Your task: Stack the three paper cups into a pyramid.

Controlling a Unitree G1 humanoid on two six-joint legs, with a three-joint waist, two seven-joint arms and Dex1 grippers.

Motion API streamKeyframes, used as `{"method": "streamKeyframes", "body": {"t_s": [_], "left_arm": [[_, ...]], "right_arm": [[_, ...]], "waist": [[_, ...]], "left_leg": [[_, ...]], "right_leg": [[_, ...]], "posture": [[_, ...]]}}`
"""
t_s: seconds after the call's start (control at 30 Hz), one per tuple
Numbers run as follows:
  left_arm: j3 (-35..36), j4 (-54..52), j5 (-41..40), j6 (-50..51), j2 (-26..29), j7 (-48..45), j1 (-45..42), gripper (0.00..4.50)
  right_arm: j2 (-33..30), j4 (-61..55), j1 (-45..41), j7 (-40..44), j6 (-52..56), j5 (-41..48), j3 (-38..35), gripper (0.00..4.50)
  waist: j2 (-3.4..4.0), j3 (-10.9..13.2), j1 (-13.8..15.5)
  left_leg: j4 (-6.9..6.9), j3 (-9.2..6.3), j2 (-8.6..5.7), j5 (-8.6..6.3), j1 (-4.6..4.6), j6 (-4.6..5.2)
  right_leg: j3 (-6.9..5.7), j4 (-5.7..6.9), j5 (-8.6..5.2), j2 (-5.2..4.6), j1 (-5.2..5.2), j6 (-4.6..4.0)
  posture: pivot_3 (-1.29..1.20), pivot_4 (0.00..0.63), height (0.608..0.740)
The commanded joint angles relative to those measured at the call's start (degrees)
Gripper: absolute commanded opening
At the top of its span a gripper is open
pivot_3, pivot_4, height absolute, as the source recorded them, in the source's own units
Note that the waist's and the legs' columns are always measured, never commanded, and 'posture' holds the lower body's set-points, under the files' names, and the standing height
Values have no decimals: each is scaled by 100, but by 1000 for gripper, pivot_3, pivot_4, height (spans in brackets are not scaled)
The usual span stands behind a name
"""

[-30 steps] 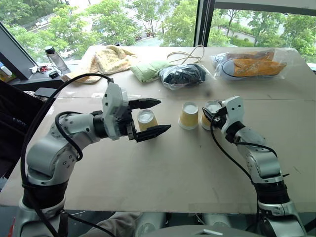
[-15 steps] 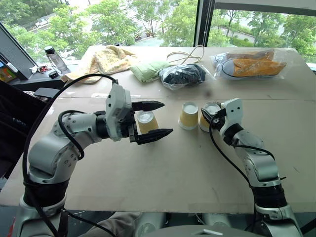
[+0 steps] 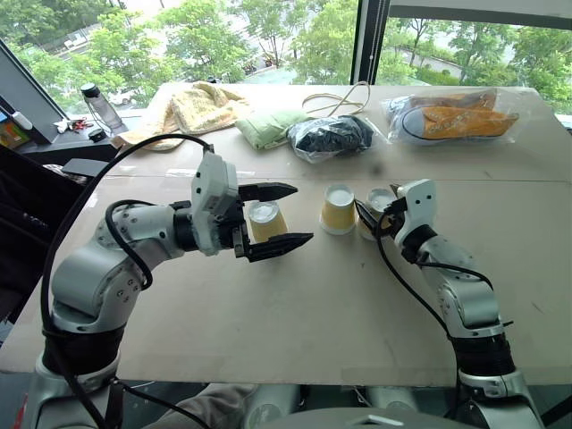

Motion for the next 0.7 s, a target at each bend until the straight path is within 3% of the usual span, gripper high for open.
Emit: {"method": "streamKeyframes", "body": {"t_s": [0.03, 0.4, 0.57, 0.7], "left_arm": [[99, -22, -1, -102, 35, 17, -26, 4500], [129, 91, 93, -124, 4, 149, 15, 4500], [303, -48, 291, -57, -7, 660, 504, 4500], [554, -197, 487, -359, -391, 1269, 1053, 4500]], "right_arm": [[23, -120, -155, -30, -313, 30, -160, 4409], [-53, -393, -51, 222, -898, 499, -667, 4409], [-345, -956, 195, 858, -754, 1388, -1024, 4409], [-686, -1529, 555, 1350, -424, 2135, -1152, 4409]], "waist": [[0, 0, -1], [0, 0, 1], [1, 1, -1], [1, 1, 9]], "left_leg": [[0, 0, 0, 0, 0, 0], [0, 0, 0, 0, 0, 0], [-3, 0, 0, -2, 0, 4], [-4, -2, 2, -14, 0, 23]], "right_leg": [[0, 0, 0, 0, 0, 0], [0, 0, 0, 0, 0, 0], [1, -2, 0, -1, 0, 0], [0, -3, 0, -1, 0, 0]], "posture": [[0, 150, 740], [0, 150, 740], [0, 150, 740], [0, 150, 740]]}}
